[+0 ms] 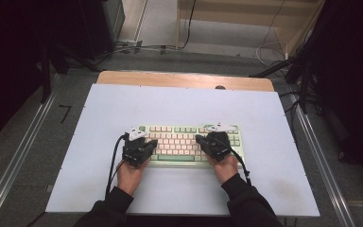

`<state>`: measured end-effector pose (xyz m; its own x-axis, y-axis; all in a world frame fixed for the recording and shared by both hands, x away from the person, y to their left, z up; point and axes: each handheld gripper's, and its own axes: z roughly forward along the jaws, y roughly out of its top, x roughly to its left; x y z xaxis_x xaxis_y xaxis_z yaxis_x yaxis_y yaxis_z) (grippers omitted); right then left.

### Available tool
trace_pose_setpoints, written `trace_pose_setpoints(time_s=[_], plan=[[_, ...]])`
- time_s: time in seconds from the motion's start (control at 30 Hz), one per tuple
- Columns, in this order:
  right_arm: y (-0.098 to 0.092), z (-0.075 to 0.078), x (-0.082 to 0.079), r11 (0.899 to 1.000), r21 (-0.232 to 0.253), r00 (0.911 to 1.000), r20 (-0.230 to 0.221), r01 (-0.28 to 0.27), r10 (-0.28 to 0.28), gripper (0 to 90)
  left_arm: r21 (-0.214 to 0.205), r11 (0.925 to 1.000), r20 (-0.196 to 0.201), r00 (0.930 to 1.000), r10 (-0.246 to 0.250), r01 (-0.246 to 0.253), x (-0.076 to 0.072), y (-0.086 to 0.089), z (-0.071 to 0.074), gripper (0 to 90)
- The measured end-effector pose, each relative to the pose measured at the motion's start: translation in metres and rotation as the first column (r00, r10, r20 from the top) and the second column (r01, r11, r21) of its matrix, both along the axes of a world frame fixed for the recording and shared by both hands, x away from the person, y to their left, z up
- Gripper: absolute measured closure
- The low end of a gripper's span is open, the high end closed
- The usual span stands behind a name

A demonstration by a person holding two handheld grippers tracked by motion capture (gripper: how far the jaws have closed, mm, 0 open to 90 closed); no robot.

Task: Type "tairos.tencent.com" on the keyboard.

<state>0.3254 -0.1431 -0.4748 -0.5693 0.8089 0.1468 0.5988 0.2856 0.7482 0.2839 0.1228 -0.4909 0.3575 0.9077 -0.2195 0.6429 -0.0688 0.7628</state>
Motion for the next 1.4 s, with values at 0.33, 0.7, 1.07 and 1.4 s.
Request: trace_pose_setpoints(time_s=[0.33, 0.7, 1.07, 1.4], plan=[[-0.001, 0.000, 0.000, 1.000, -0.002, 1.0000, -0.001, 0.005, -0.005, 87.8, 0.001, 1.0000, -0.003, 1.0000, -0.002, 0.002, 0.000, 0.000, -0.001, 90.0], [-0.003, 0.001, 0.000, 1.000, 0.004, 1.0000, 0.002, 0.007, -0.007, 87.8, -0.026, 0.9996, 0.014, 0.9999, 0.009, -0.008, -0.002, 0.002, 0.002, 90.0], [-0.005, 0.002, -0.004, 1.000, -0.001, 1.0000, 0.003, 0.004, -0.004, 87.8, -0.052, 0.9972, 0.045, 0.9974, 0.056, -0.053, -0.003, 0.012, 0.006, 90.0], [-0.009, 0.001, -0.011, 1.000, -0.011, 1.0000, -0.004, -0.005, 0.005, 87.8, -0.053, 0.9968, 0.051, 0.9967, 0.063, -0.060, -0.003, 0.012, 0.006, 90.0]])
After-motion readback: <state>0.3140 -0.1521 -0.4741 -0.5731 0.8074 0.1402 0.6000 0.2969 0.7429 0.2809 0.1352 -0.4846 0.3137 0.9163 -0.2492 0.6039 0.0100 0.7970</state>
